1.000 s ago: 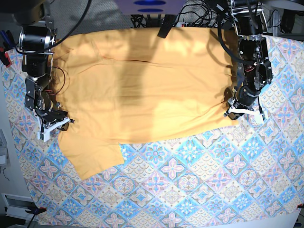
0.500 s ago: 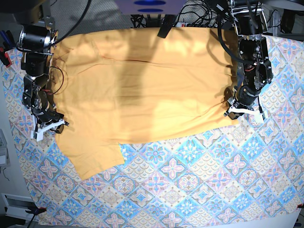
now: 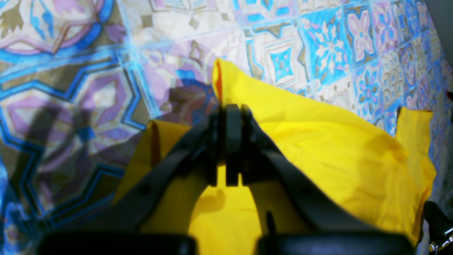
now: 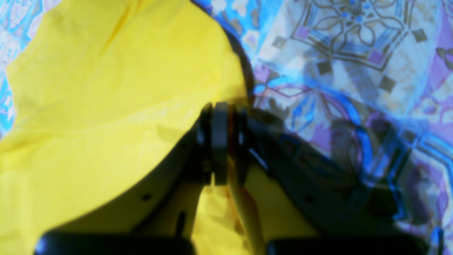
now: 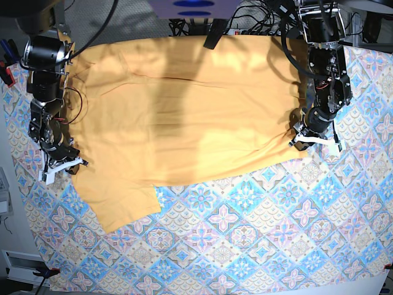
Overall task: Fold the T-shirt properly
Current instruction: 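Grasp the shirt's side edges with both grippers near the hem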
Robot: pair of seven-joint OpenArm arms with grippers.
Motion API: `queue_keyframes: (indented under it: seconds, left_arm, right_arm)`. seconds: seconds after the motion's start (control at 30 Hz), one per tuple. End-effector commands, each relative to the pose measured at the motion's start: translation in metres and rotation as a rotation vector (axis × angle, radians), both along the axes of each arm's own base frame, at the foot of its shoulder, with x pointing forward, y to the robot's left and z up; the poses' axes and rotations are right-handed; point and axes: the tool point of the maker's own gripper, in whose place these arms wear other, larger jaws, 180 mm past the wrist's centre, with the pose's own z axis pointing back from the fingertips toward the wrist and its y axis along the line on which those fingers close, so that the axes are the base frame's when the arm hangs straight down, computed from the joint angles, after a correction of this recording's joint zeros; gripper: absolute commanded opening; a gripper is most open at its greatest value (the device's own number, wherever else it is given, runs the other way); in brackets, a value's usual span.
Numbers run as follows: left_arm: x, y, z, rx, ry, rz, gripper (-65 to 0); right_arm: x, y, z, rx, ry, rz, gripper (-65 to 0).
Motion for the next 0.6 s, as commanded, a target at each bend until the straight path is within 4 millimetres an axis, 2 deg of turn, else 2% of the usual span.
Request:
queue_keyframes:
  seconds: [0.0,0.2,0.4,0.57]
  left_arm:
    - [0.0106,0.0043,0.0148,0.013,-0.051,-0.001,-65.0]
    - [0.0106,0.0043,0.0148,0.013,-0.051,-0.001,-65.0]
    - [0.0106,0.0043,0.0148,0.013,-0.051,-0.001,-65.0]
    - [0.0112,0.0043,0.0152,0.013,-0.053,-0.001,-65.0]
  right_arm:
    - [0.0161,-0.0099,0.0216,-0.012,-0.066,-0.006,-62.6]
    - [0.0167,-0.0103,0.0224,-0.014,-0.071,-0.008,-61.6]
    - [0.0203,-0.0126,0.0273,-0.022,-0.108,-0.022,-53.0]
    - [0.0204,-0.0133,0.0276,-0.023,-0.111,-0.026,-52.8]
